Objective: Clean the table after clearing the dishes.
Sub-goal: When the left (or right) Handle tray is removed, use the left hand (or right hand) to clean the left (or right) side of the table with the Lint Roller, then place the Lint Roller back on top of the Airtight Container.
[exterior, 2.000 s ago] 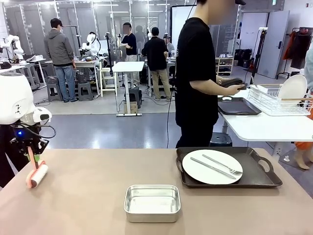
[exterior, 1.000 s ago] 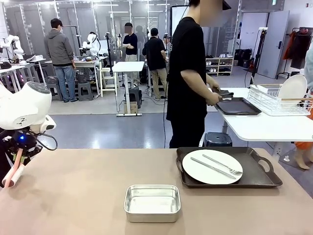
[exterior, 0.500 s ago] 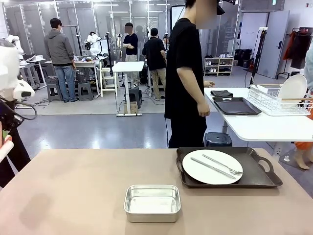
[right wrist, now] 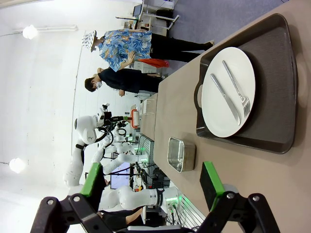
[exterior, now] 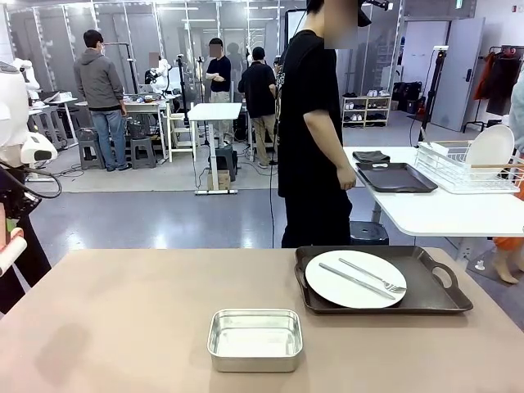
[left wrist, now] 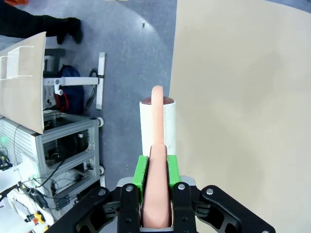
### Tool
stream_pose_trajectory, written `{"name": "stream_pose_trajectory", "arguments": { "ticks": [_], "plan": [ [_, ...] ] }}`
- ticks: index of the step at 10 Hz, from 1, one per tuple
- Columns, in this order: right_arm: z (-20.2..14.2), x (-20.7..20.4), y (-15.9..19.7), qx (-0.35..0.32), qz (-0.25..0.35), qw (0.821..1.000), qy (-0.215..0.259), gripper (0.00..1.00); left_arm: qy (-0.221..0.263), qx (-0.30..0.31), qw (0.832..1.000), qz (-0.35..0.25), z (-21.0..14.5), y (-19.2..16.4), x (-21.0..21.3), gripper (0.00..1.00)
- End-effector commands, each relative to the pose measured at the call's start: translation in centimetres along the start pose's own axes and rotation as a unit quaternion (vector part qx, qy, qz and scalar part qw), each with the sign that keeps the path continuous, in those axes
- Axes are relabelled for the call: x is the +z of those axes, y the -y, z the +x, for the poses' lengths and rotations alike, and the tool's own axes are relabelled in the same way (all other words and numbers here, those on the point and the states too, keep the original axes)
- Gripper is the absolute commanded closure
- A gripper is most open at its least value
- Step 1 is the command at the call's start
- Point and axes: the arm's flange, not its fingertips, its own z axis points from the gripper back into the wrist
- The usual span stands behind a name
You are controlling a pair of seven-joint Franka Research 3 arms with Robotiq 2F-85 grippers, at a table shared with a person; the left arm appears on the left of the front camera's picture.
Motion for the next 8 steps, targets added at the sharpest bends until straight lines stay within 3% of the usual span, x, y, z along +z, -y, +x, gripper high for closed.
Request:
{"name": "stream_pose_trajectory", "arguments": {
  "ticks": [1, 6, 8],
  "plan": [
    [-0.1, 0.0, -0.4, 0.003, 0.0, 1.0, 0.0, 0.0, 0.007, 0.009, 1.0, 0.014, 0.1, -0.3, 0.2, 0.79],
    [-0.1, 0.0, -0.4, 0.003, 0.0, 1.0, 0.0, 0.0, -0.001, 0.0, 1.0, 0.001, 0.0, 0.0, -0.1, 0.79],
    [-0.1, 0.0, -0.4, 0.003, 0.0, 1.0, 0.0, 0.0, 0.08, -0.201, 0.976, -0.008, -1.0, 2.7, 4.1, 0.79]
  ]
}}
